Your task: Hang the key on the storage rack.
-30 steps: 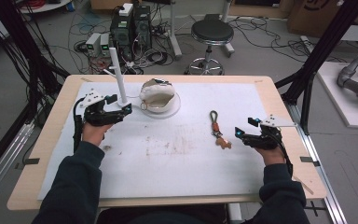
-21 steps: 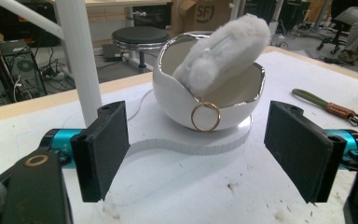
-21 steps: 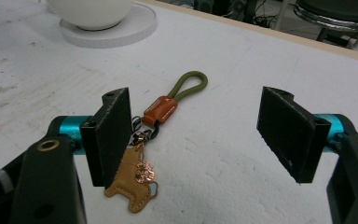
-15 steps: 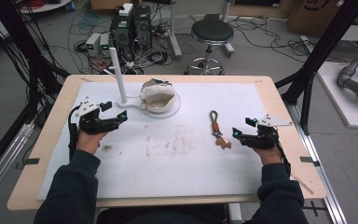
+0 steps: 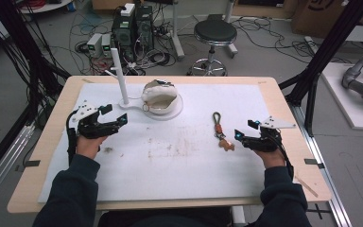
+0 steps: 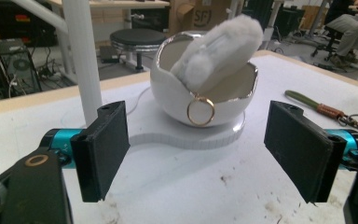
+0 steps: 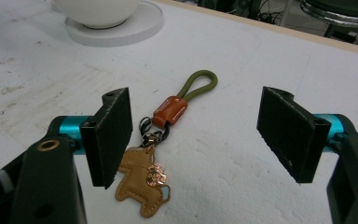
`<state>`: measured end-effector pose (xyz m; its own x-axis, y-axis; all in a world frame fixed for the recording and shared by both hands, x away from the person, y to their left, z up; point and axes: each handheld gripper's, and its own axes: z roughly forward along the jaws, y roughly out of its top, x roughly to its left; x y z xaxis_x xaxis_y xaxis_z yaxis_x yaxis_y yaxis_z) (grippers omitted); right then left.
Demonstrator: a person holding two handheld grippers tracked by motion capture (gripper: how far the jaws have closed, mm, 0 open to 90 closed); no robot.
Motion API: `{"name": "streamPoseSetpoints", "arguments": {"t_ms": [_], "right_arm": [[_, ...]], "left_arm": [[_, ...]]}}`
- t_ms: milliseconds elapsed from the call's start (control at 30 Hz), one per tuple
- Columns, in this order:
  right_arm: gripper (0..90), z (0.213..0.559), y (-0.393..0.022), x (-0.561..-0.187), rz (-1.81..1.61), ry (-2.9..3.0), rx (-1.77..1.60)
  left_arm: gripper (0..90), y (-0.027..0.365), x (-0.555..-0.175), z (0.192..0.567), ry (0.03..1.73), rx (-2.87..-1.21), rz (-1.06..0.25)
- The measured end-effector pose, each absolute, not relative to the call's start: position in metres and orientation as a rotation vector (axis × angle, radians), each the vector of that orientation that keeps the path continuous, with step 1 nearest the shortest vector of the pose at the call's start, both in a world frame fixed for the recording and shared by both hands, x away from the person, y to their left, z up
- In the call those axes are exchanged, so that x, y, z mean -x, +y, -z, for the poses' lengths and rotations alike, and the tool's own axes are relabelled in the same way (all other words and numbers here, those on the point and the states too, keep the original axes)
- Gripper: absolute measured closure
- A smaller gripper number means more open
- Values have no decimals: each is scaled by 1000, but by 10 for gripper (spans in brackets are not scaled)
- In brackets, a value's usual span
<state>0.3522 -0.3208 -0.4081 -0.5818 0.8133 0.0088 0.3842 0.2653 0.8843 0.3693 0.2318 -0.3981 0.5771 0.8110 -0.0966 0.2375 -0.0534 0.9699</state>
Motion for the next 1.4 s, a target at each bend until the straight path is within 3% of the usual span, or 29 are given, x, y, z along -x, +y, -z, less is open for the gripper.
{"name": "streamPoseSetpoints", "arguments": {"t_ms": [267,333,367,400,433,833,867,1100,1200,1300,1333,1367,1400], "right_arm": [[280,411,-313,-356,-1241,2092,-1098],[346,413,-312,-357,-1233,2100,-1120],[446,416,-310,-358,-1224,2127,-1151],[446,416,-310,-358,-1224,2127,-1151],[531,420,-307,-361,-1192,2175,-1174],[652,443,-286,-375,-1041,2399,-1261],[725,444,-287,-375,-1066,2416,-1268],[794,446,-280,-374,-1177,2517,-1325],[864,446,-265,-369,-1238,2620,-1285],[845,446,-257,-366,-1246,2661,-1243],[688,443,-256,-367,-1252,2625,-1256],[688,443,-256,-367,-1252,2625,-1256],[600,437,-263,-369,-1281,2486,-1348]], "left_arm": [[217,235,-372,405,924,-1596,-560],[217,234,-372,407,928,-1607,-557],[217,234,-372,408,927,-1611,-557],[217,233,-372,408,930,-1612,-559],[217,234,-372,409,934,-1611,-554],[223,227,-370,413,943,-1652,-548],[223,227,-370,413,945,-1651,-548],[230,225,-370,415,955,-1665,-526],[260,222,-369,415,950,-1668,-519],[261,220,-369,416,948,-1675,-514],[261,220,-369,416,951,-1675,-514],[261,221,-369,416,953,-1676,-513],[261,221,-369,415,953,-1670,-512]]}}
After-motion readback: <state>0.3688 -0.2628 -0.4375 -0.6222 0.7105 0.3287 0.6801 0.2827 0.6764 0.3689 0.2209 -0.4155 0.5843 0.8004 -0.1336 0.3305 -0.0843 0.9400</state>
